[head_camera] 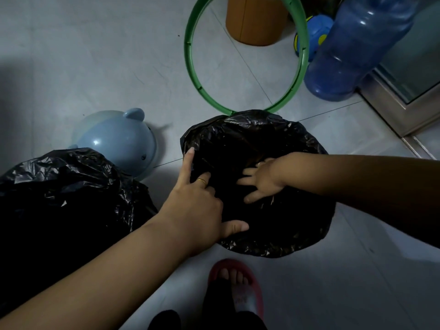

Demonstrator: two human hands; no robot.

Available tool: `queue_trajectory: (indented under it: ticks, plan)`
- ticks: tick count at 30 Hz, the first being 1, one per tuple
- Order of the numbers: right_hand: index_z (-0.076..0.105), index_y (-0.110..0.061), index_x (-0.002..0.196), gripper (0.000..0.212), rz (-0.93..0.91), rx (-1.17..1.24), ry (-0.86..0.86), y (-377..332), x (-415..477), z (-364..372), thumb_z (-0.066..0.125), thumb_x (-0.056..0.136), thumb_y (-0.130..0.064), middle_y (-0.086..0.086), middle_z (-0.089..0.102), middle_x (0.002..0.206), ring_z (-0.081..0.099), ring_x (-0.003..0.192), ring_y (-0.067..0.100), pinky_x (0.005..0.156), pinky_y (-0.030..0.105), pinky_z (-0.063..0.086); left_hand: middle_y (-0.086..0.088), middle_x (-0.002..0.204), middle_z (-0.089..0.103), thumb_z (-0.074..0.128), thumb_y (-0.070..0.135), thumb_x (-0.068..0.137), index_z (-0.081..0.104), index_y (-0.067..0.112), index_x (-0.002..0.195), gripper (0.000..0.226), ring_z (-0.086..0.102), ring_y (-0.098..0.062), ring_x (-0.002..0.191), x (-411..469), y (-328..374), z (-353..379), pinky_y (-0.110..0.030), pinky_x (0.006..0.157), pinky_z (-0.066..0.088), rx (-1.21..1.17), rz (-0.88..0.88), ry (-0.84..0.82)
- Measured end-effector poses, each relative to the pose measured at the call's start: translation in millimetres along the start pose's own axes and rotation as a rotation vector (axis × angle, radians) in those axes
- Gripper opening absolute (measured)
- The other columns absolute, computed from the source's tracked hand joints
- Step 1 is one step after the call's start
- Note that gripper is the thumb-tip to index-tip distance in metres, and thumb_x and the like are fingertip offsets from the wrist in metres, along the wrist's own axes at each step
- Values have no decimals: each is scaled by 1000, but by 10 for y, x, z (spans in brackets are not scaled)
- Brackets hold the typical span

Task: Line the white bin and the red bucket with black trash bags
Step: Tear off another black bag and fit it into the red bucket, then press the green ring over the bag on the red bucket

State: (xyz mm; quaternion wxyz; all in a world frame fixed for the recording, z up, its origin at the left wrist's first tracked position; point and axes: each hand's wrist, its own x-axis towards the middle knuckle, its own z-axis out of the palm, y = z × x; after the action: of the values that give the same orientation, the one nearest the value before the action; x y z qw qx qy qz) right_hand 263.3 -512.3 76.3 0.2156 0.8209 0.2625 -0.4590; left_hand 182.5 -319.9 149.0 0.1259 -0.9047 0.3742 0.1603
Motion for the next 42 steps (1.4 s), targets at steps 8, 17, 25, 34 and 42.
queue_trajectory:
  ticks: [8,17,25,34,42]
  plan:
    - [-1,-37,151,82,-1,207,664,51,-1043,147,14,82,-78,-3,-8,161,-10,147,19,115,37,-13,-6,161,18,0,66,82,48,20,140,88,2,-26,149,61,-124,-124,-49,113,-20,-16,-48,200]
    - [-22,-28,147,86,264,84,589,-64,-560,463,23,88,-71,8,-28,156,-29,142,27,115,46,-18,-6,162,13,20,67,92,21,13,151,81,-20,-25,147,484,-204,-56,-60,109,-19,194,-187,41]
    - [15,-22,151,76,97,375,712,-103,-795,257,33,91,-64,6,13,160,11,147,22,120,37,9,3,137,54,28,65,89,56,27,129,62,31,-20,140,453,-356,-212,-55,116,4,-269,-182,364]
    - [48,-33,83,21,255,1733,1436,1097,-687,-451,37,97,-43,-11,46,89,42,82,1,85,26,35,-1,158,26,26,62,96,24,17,151,72,26,-19,144,1079,-1072,-673,-38,116,19,-1834,-661,663]
    - [-4,-28,152,109,148,1781,1159,1246,-512,-580,39,66,-81,-8,5,161,12,146,18,116,54,16,6,161,16,22,70,91,15,26,154,78,16,-19,148,1232,-1162,-570,-51,119,8,-1743,-551,544]
